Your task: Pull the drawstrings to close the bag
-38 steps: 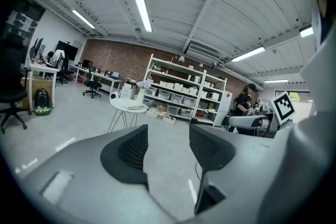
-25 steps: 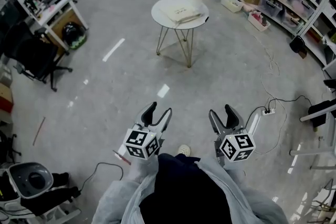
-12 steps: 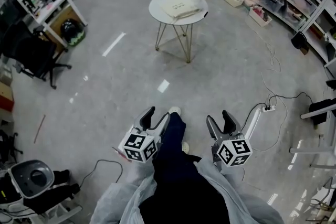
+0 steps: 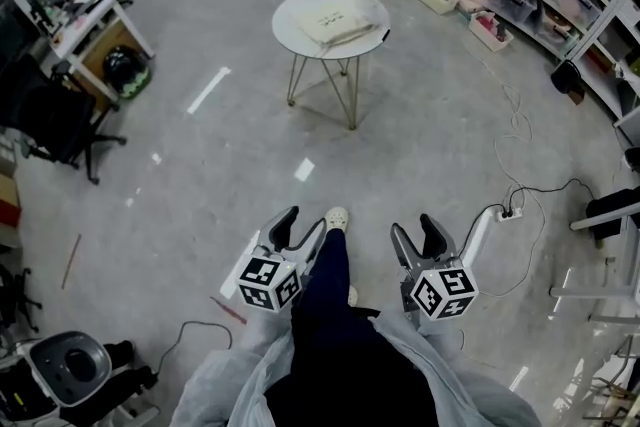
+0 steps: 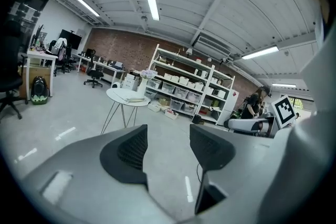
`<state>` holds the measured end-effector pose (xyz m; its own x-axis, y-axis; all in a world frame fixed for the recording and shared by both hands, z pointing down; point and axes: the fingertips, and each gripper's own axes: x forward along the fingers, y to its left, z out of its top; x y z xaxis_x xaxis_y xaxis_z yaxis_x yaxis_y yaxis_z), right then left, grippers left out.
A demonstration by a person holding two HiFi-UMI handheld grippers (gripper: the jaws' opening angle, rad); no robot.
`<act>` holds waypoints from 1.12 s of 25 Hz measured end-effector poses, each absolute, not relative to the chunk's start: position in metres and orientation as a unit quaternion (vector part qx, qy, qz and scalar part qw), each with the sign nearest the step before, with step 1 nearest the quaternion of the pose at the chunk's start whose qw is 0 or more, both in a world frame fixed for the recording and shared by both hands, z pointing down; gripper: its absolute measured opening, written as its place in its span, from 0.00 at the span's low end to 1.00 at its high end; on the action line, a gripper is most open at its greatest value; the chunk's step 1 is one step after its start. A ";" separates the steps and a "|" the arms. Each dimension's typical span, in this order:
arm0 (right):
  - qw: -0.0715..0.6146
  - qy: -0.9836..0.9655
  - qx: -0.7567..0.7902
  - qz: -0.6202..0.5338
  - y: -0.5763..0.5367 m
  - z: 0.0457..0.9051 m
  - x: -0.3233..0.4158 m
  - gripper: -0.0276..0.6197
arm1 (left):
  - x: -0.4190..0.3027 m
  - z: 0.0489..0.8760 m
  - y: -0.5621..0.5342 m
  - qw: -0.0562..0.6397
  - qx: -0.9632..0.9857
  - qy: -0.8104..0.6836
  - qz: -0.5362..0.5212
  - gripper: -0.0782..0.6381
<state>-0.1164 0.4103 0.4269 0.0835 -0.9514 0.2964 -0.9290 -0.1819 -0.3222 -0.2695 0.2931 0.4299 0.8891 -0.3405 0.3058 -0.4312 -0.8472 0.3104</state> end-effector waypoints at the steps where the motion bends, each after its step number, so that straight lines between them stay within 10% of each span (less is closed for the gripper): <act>1: 0.026 0.640 -0.735 -0.222 0.401 0.426 -0.111 0.47 | -0.263 0.431 0.284 0.189 0.953 -0.202 0.121 0.46; 28: 0.026 0.640 -0.742 -0.196 0.137 0.388 0.027 0.47 | -0.119 0.400 0.031 0.179 0.961 -0.182 0.106 0.46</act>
<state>0.0271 0.1373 0.3881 0.1028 -0.9605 0.2585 -0.9404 -0.1786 -0.2895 -0.1193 0.0308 0.3998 0.9117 -0.3114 0.2679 -0.3869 -0.8701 0.3053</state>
